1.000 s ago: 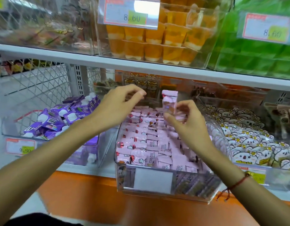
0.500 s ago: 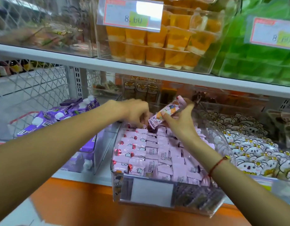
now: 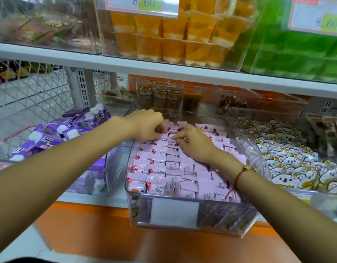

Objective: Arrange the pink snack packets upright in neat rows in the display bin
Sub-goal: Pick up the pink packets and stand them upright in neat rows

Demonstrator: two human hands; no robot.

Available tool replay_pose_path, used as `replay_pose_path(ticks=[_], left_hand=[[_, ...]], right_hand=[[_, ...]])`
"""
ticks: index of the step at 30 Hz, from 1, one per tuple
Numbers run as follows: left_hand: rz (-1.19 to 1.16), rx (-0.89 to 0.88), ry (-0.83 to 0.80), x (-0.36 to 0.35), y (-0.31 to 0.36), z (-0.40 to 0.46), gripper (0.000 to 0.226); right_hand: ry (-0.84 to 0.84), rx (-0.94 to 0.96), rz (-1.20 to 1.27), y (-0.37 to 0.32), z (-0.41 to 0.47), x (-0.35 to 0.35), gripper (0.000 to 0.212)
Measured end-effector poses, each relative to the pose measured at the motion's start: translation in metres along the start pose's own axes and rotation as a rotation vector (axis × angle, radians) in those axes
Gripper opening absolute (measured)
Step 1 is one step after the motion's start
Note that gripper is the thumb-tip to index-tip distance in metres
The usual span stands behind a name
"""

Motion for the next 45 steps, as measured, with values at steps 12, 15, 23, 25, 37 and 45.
replay_pose_path(ticks=[12,15,23,25,37,45], left_hand=[[0.147,0.012,-0.129,-0.024,0.02,-0.013,0.039],[0.165,0.027,-0.221,-0.028,0.02,-0.01,0.041],[-0.218,0.055,-0.008,-0.001,0.034,0.009,0.026],[-0.215,0.039,-0.051,-0.008,0.042,0.014,0.024],[-0.383,0.169,0.062,-0.006,0.037,0.021,0.006],[-0.888,0.333,0.286,0.027,0.025,0.003,0.026]], right_hand=[[0.094,-0.12,-0.069,0.013,-0.03,0.027,0.035],[0.057,-0.032,-0.126,0.006,-0.044,0.02,0.041],[-0.105,-0.07,-0.129,0.012,-0.059,0.009,0.05],[-0.083,-0.055,-0.115,0.012,-0.059,0.011,0.046],[-0.148,-0.056,-0.151,0.014,-0.061,0.002,0.047],[-0.189,-0.076,-0.14,0.015,-0.055,0.004,0.043]])
Point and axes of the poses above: each hand's wrist, its own z-axis towards the middle knuckle, its own x-axis out of the back of the hand, y = z × x, the point moved 8 cm from there along z, towards the middle knuckle, and after that the axes turned 11 degrees about x, right-handed, at the moved point
